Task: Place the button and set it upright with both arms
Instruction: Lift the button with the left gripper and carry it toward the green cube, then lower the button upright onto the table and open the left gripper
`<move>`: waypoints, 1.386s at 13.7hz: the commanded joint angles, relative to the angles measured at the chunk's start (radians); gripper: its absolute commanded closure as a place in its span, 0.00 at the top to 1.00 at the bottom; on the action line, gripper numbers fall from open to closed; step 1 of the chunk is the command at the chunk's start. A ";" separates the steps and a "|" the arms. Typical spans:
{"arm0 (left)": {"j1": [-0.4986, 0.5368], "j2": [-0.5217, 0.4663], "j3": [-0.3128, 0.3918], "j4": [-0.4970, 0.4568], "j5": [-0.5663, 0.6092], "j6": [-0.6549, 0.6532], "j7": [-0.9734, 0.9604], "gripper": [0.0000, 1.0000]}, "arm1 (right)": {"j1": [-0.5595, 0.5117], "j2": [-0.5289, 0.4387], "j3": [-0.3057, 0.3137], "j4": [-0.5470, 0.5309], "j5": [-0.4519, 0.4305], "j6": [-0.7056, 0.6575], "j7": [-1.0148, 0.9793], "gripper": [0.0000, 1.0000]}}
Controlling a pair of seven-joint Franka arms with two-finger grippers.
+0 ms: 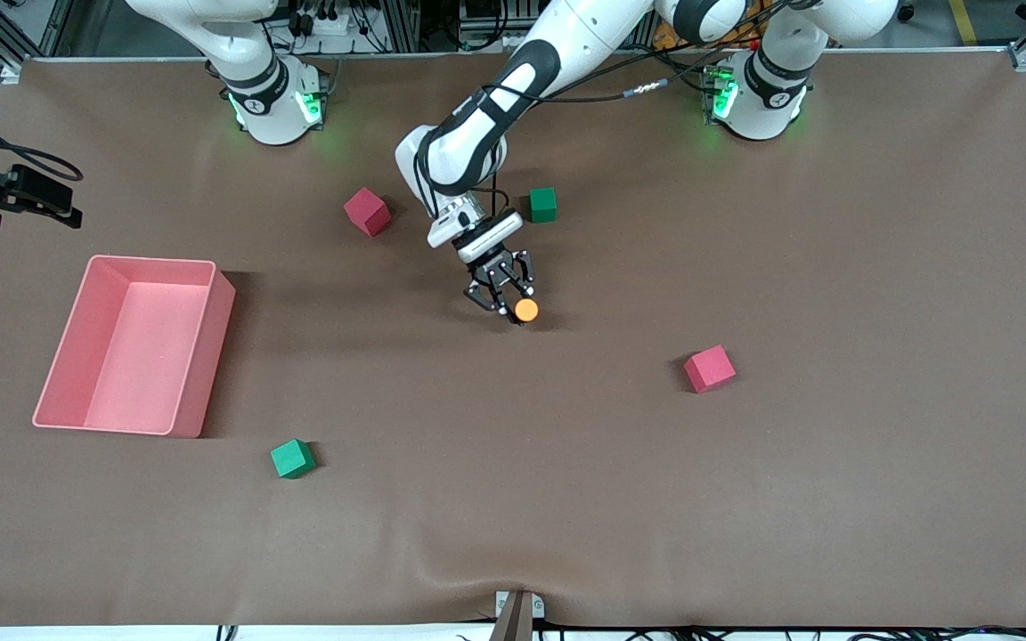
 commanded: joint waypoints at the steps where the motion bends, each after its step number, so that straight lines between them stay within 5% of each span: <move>1: -0.022 0.022 0.019 0.017 0.031 -0.027 -0.026 0.05 | 0.001 0.002 -0.003 0.005 0.009 -0.002 -0.009 1.00; 19: -0.043 0.088 0.022 0.019 0.037 -0.025 -0.085 0.10 | 0.004 0.004 -0.003 0.007 0.011 0.001 -0.003 1.00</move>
